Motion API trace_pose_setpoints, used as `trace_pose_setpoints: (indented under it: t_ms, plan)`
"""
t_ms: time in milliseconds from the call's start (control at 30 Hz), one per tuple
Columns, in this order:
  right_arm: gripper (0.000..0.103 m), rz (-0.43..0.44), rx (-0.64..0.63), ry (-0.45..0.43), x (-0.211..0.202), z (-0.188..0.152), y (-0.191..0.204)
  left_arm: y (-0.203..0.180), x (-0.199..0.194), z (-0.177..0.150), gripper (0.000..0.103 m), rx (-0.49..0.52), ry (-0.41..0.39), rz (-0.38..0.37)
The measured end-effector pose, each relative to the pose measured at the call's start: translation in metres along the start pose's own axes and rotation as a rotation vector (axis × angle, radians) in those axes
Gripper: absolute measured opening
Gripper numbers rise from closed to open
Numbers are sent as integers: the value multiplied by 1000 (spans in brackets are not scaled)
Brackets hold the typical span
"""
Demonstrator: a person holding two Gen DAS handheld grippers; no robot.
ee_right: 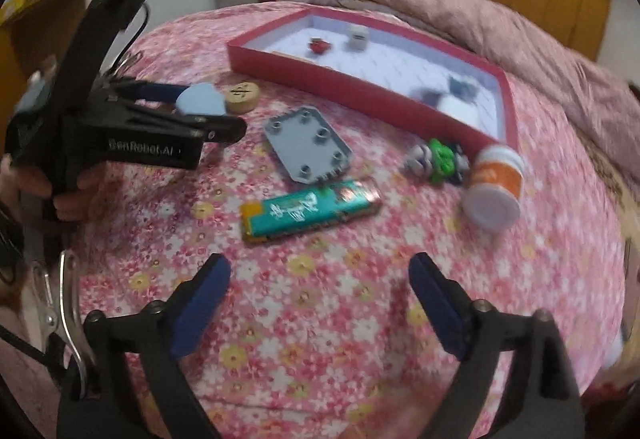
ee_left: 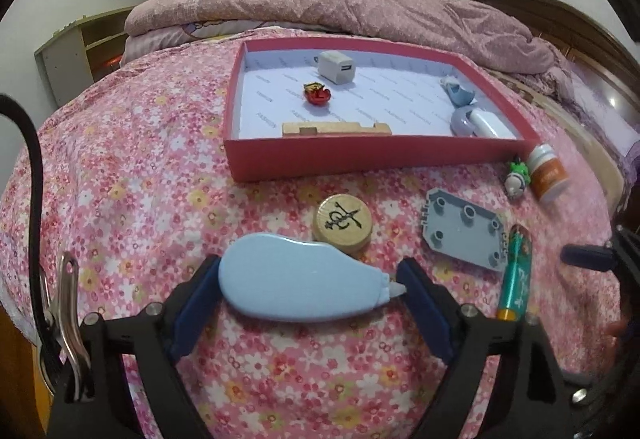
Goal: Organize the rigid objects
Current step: 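Close the left tool on the light blue teardrop tape dispenser while the right tool approaches the teal tube, then close the right tool on the teal cartoon-printed tube and lift it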
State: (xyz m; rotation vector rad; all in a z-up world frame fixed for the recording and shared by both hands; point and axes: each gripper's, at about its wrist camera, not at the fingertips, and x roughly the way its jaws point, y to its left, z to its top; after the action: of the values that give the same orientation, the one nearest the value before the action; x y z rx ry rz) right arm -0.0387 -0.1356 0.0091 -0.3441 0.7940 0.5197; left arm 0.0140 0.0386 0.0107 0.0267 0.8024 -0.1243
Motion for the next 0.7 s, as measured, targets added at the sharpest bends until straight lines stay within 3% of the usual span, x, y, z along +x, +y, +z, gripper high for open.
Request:
trace_pose_setpoints:
  t_ms: [167,333,433,533,700]
  plan:
    - [103,15,-40,21,15,7,5,4,-8,-6,90,-15,-6,-1]
    - [103,-33,-69,5,21,21,1,8,-11,-7,90,-31,-5,-3]
    - [101,-17,-73,10,27,27,-2,12,-12,-7,90,-52,-9,-2]
    - [94,54,-1,11,30,27,-9,14,-14,-7,90,-68,-9,-7]
    - [90,37,19,-50,26,19,-6,16,-16,-7,90,-82,-8,-6]
